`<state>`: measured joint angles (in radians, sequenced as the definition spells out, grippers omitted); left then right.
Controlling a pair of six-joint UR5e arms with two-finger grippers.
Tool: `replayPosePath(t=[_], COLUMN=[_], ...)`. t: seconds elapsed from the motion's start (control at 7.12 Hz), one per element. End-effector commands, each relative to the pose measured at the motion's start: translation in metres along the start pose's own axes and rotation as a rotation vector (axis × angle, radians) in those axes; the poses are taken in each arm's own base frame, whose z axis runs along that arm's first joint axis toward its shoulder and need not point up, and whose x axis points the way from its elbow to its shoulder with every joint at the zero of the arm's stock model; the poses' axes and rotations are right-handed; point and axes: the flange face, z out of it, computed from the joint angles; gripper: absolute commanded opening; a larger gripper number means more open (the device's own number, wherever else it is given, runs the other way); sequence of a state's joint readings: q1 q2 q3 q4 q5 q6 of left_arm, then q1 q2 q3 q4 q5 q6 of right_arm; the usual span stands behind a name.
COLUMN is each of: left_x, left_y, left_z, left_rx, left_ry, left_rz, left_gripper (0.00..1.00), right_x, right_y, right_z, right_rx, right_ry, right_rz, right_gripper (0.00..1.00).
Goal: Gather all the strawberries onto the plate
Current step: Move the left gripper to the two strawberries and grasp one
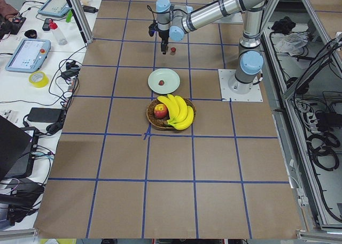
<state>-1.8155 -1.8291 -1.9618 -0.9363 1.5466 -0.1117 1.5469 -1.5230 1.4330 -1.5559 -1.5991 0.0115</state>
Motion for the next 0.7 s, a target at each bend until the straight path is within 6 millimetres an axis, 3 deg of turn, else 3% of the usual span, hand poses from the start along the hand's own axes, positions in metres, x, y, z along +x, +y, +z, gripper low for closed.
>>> replayPosePath(t=[0.0,0.28,0.56], left_x=[0.051,0.043,0.039], left_y=[0.016,0.039,0.039], left_z=[0.018,0.049,0.06], left_rx=[-0.003,-0.027,-0.026], left_ry=[0.055,0.023,-0.014], left_rz=[-0.043,-0.051,-0.069], left_gripper=[0.99,0.93,0.93], right_x=[0.0,-0.003,-0.003], right_y=[0.0,-0.003,-0.003], right_z=[0.0,0.0,0.0], right_rx=[0.023,0.054,0.054], right_ry=[0.001,-0.014,-0.014], right_rz=[-0.007,-0.007,-0.008], right_gripper=[1.0,1.0,1.0])
